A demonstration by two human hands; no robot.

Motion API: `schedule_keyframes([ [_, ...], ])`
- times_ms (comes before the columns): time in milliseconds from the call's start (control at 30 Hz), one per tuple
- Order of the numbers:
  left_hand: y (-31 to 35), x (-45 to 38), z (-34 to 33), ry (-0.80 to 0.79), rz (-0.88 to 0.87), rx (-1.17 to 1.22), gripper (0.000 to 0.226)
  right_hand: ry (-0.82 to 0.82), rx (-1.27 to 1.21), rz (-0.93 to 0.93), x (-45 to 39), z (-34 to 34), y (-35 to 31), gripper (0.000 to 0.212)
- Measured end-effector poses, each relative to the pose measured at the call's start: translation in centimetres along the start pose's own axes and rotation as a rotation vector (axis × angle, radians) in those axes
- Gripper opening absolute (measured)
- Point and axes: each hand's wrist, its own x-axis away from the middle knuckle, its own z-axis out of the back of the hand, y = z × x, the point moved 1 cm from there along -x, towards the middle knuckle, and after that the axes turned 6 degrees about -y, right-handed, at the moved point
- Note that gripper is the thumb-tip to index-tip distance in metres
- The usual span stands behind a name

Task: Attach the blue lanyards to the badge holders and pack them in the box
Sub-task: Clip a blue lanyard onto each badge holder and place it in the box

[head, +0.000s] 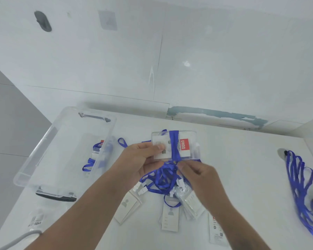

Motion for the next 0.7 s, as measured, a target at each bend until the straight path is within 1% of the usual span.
schedule_keyframes([
  [33, -0.2, -0.3, 0.2, 0.065, -0.026, -0.032, 0.012, -0.012, 0.041, 0.029, 0.6, -0.7, 0.3, 0.025],
  [133, -0.6, -0.6, 0.5, 0.234, -0.098, -0.265, 0.004, -0.046, 0.269, 0.103, 2.1, -1.4, 0.4, 0.017],
  [200, -0.9, -0.2, 0.5, 0.276, -0.131, -0.421, 0.007, -0.077, 0.374, 0.109, 2.3, -0.8, -0.3, 0.012],
  [267, -1.1, 0.0, 0.5, 0.266, -0.15, -0.514, 0.005, -0.143, 0.406, 0.05, 2.1, 0.3, -1.1, 0.013],
  [367, -0.9, 0.3, 0.4, 0.266, -0.186, -0.542, 0.003, -0.264, 0.208, -0.087, 1.8, 1.0, -2.3, 0.018],
  [400, -0.7, 0.3, 0.3, 0.277, -0.205, -0.518, 0.003, -0.285, 0.193, -0.102, 1.7, 1.0, -2.4, 0.017],
  [500, -0.2, 0.3, 0.3, 0.355, -0.27, -0.452, 0.011, -0.26, 0.204, -0.046, 1.8, 1.0, -2.5, 0.01],
  [533, -0.2, 0.3, 0.4, 0.391, -0.293, -0.445, 0.013, -0.245, 0.184, -0.029, 2.0, 1.0, -2.6, 0.01],
  [567, -0.2, 0.3, 0.5, 0.425, -0.314, -0.441, 0.014, -0.237, 0.178, -0.017, 2.2, 0.9, -2.6, 0.015],
  [633, -0.3, 0.2, 0.9, 0.479, -0.352, -0.477, 0.016, -0.229, 0.289, 0.018, 3.0, 0.5, -3.0, 0.024],
  [700, -0.4, 0.2, 1.2, 0.488, -0.359, -0.605, 0.018, -0.188, 0.495, 0.137, 3.7, 0.3, -3.8, 0.028],
])
